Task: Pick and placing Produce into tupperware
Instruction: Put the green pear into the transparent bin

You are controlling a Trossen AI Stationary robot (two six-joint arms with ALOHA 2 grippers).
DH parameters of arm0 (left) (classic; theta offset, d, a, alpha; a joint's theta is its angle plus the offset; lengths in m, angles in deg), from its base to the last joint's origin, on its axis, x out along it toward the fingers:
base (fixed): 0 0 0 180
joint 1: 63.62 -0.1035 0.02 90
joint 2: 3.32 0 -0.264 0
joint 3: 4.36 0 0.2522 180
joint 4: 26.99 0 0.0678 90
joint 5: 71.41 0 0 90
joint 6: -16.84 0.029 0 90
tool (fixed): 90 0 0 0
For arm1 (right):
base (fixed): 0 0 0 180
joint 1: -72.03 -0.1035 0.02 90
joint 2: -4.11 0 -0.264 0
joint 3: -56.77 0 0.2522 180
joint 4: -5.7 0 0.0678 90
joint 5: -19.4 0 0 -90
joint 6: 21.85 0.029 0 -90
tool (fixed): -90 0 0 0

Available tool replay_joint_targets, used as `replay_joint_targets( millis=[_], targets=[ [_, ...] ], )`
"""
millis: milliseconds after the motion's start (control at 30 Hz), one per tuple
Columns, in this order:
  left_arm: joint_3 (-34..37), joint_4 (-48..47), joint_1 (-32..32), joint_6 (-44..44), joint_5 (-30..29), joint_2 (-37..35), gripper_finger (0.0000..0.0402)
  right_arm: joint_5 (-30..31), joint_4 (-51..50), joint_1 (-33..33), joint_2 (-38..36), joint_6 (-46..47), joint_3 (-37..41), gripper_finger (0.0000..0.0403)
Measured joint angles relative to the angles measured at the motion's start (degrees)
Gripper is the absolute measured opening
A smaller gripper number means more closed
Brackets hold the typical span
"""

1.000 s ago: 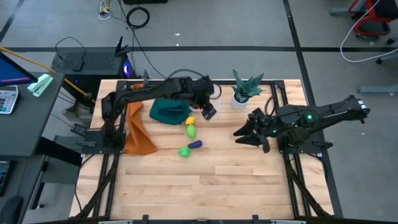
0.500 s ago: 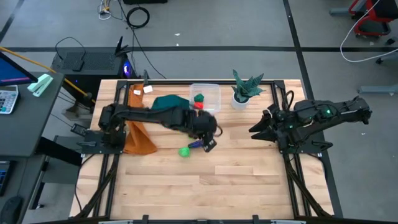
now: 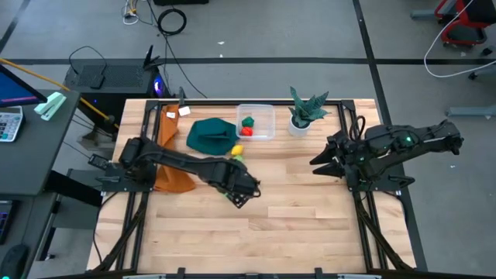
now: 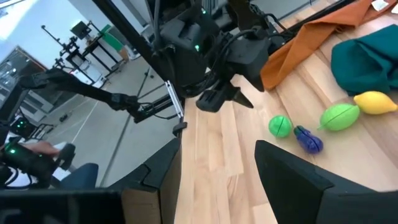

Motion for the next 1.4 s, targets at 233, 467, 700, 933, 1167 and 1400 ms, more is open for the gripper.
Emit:
replay_joint_targets(
  millis=[233,467,700,933,1167,1400],
  targets=[
    [3.5,-3.67,0.83,-1.77,1.31,-1.49,0.0206,0.0,0.02,0.0,1.94,-0.19,0.0,0.0167],
    [16.68,1.43,2.07,-5.52,0.82,-12.21,0.0195,0.2,0.02,0.04,3.92,-1.07,0.0,0.0167],
    [33.96,15.05,4.08,-10.32,-2.21,-27.58,0.0179,3.26,0.28,0.09,5.55,-1.18,0.0,0.0167],
    [51.57,29.75,5.01,-9.63,-5.85,-40.15,0.0177,4.8,2.02,0.09,8.02,1.44,0.0,0.0167],
    [60.35,51.22,4.82,8.2,-10.28,-42.72,0.0172,6.21,5.93,0.07,12.07,3.38,0.0,0.0167],
    [60.75,52.85,3.98,21.08,-10.84,-39.63,0.0172,7.15,9.39,0.37,15.08,5.04,0.02,0.0167]
  ],
)
